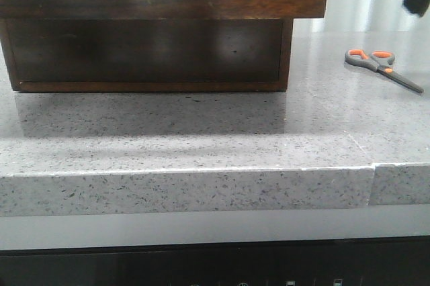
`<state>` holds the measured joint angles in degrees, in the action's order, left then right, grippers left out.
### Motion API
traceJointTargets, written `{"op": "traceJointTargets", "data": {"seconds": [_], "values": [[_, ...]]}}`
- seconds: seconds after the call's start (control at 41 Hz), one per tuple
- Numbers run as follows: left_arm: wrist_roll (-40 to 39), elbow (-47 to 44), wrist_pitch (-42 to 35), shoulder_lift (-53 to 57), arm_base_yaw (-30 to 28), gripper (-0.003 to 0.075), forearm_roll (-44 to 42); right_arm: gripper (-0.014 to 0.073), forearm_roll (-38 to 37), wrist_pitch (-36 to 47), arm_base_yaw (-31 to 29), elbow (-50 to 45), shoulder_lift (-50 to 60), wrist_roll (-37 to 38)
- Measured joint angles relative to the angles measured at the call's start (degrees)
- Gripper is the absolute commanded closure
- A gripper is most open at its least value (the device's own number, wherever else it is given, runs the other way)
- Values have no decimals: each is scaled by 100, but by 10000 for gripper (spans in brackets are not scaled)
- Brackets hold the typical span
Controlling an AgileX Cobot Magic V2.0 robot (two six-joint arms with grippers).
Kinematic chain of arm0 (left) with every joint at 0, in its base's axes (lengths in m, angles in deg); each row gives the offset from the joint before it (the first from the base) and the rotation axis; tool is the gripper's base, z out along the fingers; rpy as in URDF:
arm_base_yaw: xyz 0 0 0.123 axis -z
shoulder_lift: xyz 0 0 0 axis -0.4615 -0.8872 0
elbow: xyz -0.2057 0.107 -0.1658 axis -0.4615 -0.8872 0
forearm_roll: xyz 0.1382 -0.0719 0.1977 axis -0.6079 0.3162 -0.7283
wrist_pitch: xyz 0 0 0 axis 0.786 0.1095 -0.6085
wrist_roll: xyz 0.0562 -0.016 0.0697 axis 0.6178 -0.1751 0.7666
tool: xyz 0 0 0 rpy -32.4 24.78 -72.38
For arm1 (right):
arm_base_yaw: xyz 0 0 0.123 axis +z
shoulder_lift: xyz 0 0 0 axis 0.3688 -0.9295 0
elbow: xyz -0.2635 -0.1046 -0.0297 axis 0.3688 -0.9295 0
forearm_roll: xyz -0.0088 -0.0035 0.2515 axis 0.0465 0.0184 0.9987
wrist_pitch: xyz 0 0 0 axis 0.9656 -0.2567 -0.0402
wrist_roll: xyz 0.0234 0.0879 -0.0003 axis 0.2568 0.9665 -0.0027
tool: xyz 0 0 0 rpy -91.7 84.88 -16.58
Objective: Put scissors in drawer with both arms
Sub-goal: 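Lower the right gripper and grasp the scissors at the pivot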
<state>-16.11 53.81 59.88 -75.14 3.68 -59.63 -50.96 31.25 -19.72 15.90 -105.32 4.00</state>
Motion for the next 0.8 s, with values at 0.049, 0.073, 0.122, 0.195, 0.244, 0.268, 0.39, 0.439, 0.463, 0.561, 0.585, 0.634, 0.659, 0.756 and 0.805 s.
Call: {"op": "traceJointTargets", "data": {"seconds": [0.049,0.073,0.122,0.195,0.244,0.268,0.39,0.439,0.463,0.561,0.585,0.634,0.659,0.756,0.805], "values": [[0,0,0,0,0,195,0,50,37,-82,-31,179,-268,0],[0,0,0,0,0,195,0,50,48,-112,-28,251,-332,0],[0,0,0,0,0,195,0,50,51,-173,-52,413,-587,0],[0,0,0,0,0,195,0,50,51,-214,-52,605,-874,0],[0,0,0,0,0,195,0,50,51,-238,-52,722,-1056,0],[0,0,0,0,0,195,0,50,51,-237,-52,770,-1129,0],[0,0,0,0,0,195,0,51,51,-241,-52,990,-1499,0],[0,0,0,0,0,195,0,51,51,-225,-52,1042,-1609,0],[0,0,0,0,0,195,0,51,51,-216,-52,1058,-1675,0],[0,0,0,0,0,195,0,51,51,-167,-52,1136,-1881,0],[0,0,0,0,0,195,0,51,51,-151,-52,1152,-1931,0],[0,0,0,0,0,195,0,51,51,-103,-52,1154,-1999,0],[0,0,0,0,0,195,0,51,51,-76,-52,1154,-2042,0],[0,0,0,0,0,195,0,51,51,-16,-52,1170,-2116,0],[0,0,0,0,0,195,0,58,51,-18,-52,1170,-2126,0]]}}
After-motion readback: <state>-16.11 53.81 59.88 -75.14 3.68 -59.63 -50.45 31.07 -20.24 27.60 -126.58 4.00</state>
